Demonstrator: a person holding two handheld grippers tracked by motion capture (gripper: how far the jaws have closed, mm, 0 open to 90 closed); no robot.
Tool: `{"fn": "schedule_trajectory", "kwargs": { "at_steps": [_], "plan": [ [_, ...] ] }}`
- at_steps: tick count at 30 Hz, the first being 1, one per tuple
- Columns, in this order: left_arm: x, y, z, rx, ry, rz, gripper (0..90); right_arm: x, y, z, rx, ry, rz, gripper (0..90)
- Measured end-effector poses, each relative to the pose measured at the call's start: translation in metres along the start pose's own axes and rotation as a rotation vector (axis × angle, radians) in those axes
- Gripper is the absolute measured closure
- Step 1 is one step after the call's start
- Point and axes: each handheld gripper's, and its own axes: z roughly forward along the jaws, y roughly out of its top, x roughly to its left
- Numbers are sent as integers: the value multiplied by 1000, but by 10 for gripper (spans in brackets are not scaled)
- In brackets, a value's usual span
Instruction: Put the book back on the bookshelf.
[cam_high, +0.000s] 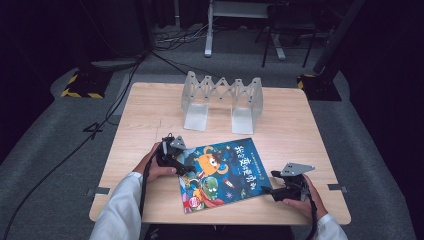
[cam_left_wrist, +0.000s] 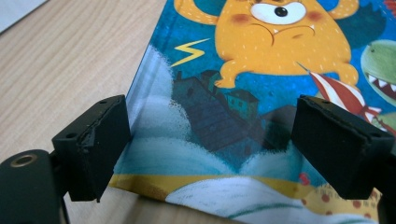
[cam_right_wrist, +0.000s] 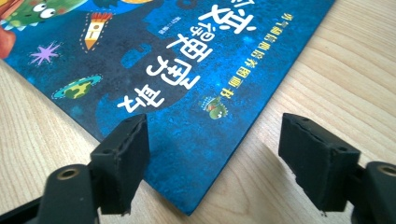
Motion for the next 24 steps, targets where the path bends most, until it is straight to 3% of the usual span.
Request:
{"fn": "schedule_trajectory", "kwargs": {
  "at_steps": [4, 5, 7, 8, 10, 16, 19, 24],
  "plan": [
    [-9, -7, -5, -6, -3, 5, 124, 3, 0, -3, -4, -10, -37, 324],
    [-10, -9, -5, -10, -1, 4, 123, 5, -1, -4, 1, 6, -45, 322],
    [-13, -11, -7, -9, -2, 0, 124, 7, -2, -4, 12, 57, -66, 305],
    [-13, -11, -7, -9, -2, 0, 125, 7, -2, -4, 12, 57, -66, 305],
    [-16, -13, -8, -11, 2, -4, 124, 12, -4, 1, 43, 40, -111, 254],
    [-25, -25, -17, -6, 0, 4, 125, 11, 0, 4, 44, 20, -83, 271],
    [-29, -32, -23, -11, 8, 1, 133, 6, 2, 6, 34, -24, -47, 279],
    [-40, -43, -31, -9, 12, -13, 141, 0, 6, 11, 31, -54, -20, 277]
  ]
}}
